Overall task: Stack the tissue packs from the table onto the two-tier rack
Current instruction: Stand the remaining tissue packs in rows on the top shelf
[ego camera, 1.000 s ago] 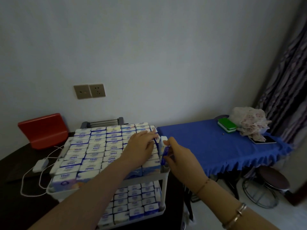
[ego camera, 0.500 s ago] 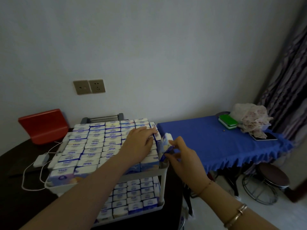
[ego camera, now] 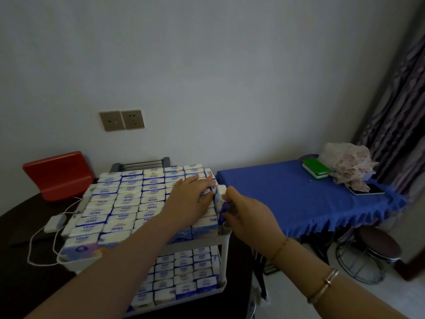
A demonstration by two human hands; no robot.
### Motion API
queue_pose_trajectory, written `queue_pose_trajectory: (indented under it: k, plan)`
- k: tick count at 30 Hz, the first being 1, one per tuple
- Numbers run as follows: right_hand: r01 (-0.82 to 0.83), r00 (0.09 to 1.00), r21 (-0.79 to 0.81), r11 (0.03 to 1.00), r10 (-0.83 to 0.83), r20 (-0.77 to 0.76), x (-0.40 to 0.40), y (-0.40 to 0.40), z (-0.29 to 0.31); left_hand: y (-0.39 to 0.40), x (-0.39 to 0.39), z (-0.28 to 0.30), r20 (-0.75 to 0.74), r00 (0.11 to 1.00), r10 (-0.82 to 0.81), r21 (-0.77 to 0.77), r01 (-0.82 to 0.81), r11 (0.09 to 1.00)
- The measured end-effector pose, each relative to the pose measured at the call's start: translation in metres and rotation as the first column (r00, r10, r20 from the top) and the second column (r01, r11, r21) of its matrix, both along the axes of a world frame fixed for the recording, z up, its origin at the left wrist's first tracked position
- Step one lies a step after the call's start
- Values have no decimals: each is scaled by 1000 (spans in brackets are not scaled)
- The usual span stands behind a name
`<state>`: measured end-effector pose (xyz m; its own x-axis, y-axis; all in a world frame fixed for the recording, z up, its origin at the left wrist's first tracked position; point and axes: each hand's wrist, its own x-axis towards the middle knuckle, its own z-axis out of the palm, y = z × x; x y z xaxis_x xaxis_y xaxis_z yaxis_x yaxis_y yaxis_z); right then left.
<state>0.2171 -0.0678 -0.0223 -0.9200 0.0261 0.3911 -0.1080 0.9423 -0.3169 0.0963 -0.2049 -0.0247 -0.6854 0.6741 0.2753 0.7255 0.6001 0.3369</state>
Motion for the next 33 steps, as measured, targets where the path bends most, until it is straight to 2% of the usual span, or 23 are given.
queue_pose_trajectory:
  k: [3,7,9,12,16,19,21,24,28,31,33]
  plan:
    - [-45,999,25,999,46,-4,0,-2,-3,1,1,2,6,1000,14,-14,-14,1000]
    - [-126,989,126,984,115,89,0,5,1,-1,3,4,38,999,-5,-11,5,1000]
    - [-95,995,114,989,90,45,-2,11,0,-2,5,4,42,999,-16,-23,17,1000]
    - [-39,998,-132,991,31,-58,-6,12,4,-3,8,9,24,1000,-12,-102,14,995]
    - [23,993,-433,901,29,111,-9,4,5,-4,12,19,5,1000,5,-198,-4,980]
    - [145,980,-640,755,-21,197,-15,3,-10,-5,17,19,53,999,8,-249,5,968]
    - [254,949,-728,637,-19,314,-24,6,-23,-9,26,17,38,999,-2,-210,10,978]
    - [369,882,-800,473,92,462,-36,5,-44,-27,52,15,-55,998,34,-143,-41,989]
    - [436,871,-883,174,168,462,-37,-10,-52,-62,80,-2,-198,975,101,-254,-150,955]
    - [404,900,-902,151,112,421,-34,-22,-56,-77,91,-20,-264,944,199,-234,-262,936]
    - [385,911,-912,144,102,401,-27,-25,-56,-74,98,-27,-214,931,296,-181,-335,924]
